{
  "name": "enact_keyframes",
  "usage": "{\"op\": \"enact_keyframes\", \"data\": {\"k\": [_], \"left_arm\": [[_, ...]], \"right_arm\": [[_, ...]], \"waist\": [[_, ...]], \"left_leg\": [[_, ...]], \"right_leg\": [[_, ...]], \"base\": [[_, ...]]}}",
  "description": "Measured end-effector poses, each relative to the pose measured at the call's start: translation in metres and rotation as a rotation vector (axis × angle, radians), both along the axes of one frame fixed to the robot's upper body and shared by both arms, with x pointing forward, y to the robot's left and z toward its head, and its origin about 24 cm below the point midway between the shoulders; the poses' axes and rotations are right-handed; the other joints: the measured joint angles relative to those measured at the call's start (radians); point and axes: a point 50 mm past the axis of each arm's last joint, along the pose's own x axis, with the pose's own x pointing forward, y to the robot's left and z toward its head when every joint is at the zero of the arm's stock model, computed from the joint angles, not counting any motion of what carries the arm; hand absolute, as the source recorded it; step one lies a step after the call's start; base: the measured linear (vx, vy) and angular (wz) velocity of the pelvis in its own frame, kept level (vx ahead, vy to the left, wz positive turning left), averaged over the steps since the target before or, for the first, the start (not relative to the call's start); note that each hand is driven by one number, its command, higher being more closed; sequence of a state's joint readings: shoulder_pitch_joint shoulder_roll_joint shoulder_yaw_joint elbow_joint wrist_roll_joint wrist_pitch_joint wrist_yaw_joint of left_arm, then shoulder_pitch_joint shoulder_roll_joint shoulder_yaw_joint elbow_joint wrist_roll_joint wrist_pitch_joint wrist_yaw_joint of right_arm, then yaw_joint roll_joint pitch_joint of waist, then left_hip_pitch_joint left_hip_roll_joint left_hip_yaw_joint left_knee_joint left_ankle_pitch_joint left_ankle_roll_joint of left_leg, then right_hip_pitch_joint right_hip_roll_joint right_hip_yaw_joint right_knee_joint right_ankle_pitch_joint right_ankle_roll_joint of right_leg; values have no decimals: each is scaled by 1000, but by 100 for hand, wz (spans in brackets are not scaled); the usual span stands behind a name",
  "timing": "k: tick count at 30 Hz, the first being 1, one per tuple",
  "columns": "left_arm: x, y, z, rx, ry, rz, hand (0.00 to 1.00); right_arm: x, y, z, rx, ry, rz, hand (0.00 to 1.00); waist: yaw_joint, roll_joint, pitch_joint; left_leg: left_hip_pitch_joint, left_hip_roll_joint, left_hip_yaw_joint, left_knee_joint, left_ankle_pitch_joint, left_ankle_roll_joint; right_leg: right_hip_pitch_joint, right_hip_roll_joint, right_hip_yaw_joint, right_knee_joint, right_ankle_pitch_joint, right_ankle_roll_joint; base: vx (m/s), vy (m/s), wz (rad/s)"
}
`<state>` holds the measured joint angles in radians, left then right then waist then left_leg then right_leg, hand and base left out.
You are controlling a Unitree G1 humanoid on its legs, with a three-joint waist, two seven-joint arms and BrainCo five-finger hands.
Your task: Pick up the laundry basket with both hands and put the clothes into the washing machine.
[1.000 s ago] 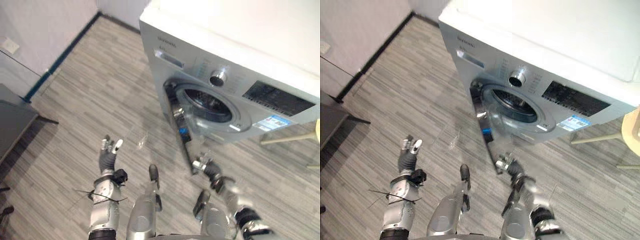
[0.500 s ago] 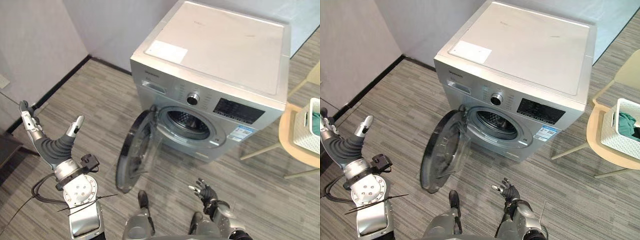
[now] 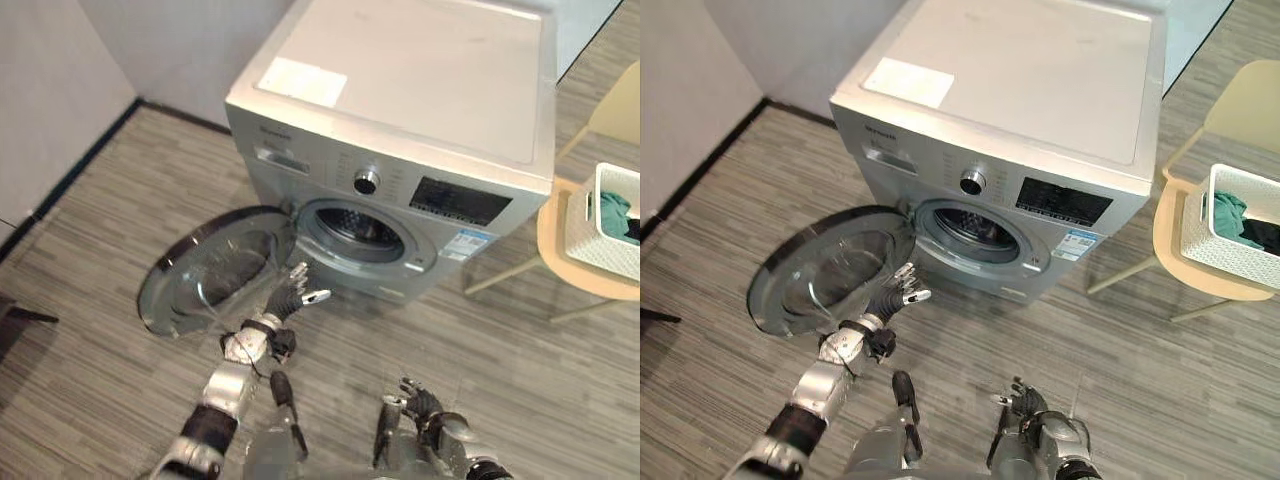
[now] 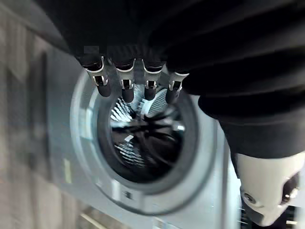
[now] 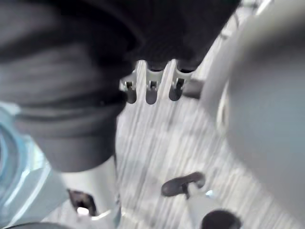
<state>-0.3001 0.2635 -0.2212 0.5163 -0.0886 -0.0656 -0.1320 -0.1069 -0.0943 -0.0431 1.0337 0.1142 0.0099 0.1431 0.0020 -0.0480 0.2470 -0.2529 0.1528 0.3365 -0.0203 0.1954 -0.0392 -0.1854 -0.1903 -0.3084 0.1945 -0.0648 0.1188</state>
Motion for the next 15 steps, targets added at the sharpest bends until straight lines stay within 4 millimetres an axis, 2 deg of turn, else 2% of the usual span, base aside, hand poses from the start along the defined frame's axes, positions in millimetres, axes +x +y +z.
{"op": "enact_keyframes", "data": {"k": [1,2,4,8,11,14,15], "left_arm": [[13,18,4,146,-8,56,0],[20,26,7,198,-14,89,0],[44,59,26,313,-37,248,0],[60,95,50,348,-48,463,0],[72,107,78,344,-114,555,0],[86,120,127,333,-235,649,0],[88,122,136,321,-255,665,0]], "right_arm": [[7,-2,3,-46,-16,18,0],[12,-2,6,-65,-29,24,0],[32,-5,18,-110,-97,15,0],[39,-4,21,-142,-121,-25,0],[37,8,19,-137,-117,-29,0],[49,27,29,-112,-191,-21,0],[52,29,32,-109,-210,-26,0]], "waist": [[-2,-16,27],[-3,-22,42],[-11,-38,120],[-16,-47,167],[-16,-57,179],[-16,-81,214],[-15,-84,223]], "left_leg": [[-22,6,-4,16,-4,3],[-34,8,-6,26,-7,6],[-77,15,-6,57,-14,6],[-163,23,-4,77,-19,10],[-234,41,-3,100,-19,11],[-309,72,-3,138,-24,17],[-319,76,-3,147,-26,20]], "right_leg": [[-23,0,1,18,-3,-5],[-37,0,2,29,-6,-8],[-84,-5,10,60,-6,-9],[-167,-2,19,60,16,-18],[-213,11,18,26,46,-22],[-244,34,12,-30,95,-26],[-247,38,11,-36,99,-27]], "base": [[-78,-22,3],[-115,-13,-2],[-142,2,-4],[-107,14,-8],[-20,2,-8],[-5,0,-13],[-19,-35,-12]]}}
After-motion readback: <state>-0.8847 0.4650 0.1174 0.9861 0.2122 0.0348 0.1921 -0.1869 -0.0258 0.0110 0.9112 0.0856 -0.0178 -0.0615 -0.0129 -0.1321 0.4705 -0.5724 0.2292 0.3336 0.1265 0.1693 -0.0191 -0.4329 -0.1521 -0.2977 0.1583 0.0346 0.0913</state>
